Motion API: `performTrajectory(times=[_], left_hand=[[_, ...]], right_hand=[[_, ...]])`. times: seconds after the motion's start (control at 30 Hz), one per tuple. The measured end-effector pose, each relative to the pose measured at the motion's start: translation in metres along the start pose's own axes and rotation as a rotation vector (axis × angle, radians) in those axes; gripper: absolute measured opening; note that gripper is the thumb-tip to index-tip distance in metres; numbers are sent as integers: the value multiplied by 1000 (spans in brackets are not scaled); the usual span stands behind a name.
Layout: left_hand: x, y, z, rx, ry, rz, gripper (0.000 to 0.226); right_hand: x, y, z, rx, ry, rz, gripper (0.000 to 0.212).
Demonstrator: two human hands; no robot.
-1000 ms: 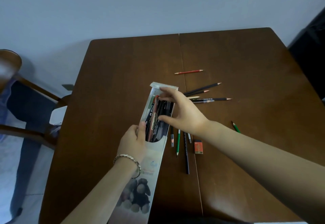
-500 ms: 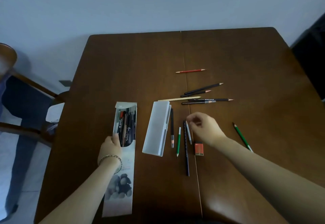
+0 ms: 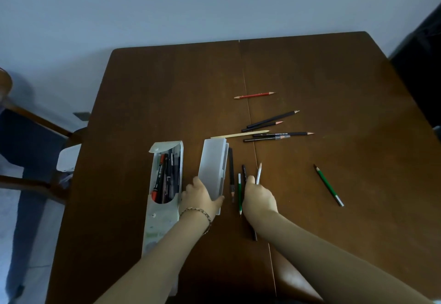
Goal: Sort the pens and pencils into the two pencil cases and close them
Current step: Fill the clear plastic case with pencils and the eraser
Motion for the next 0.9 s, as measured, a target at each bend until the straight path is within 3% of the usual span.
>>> performTrajectory(times=[0.1,0.2,0.33,0.5,0.77,0.83,0.9], left_hand=[[2,-14,1,200,-54,100,71],[12,-31,3,460,-105,236,66],[25,-44,2,713,-132,344,40],[39,-49,-3,942,-197,470,57],[51,-51,-8,1006,-153,520,39],[54,-47,-7,1018,-149,501,36],[56,-40,-6,1024,-154,491,39]], right_hand=[[0,3,-1,-82,-25,-72,35],[2,3,6,-318,-49,-165,33],[1,-2,9,-462,-5,-185,32],[-7,-16,-3,-268,-10,-149,37],[-8,-24,-6,-98,-80,-39,37],[-2,-29,2,-309,-100,16,29],[9,-37,15,-696,-107,0,17]])
Point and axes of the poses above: each hand's wrist, its own x-axis away from the middle knuckle, its own z-axis out of the back of the hand, y = z × x, the point moved 7 cm from there along -x, towards the middle knuckle, and after that the axes turned 9 degrees about y, right-handed, at the moved point
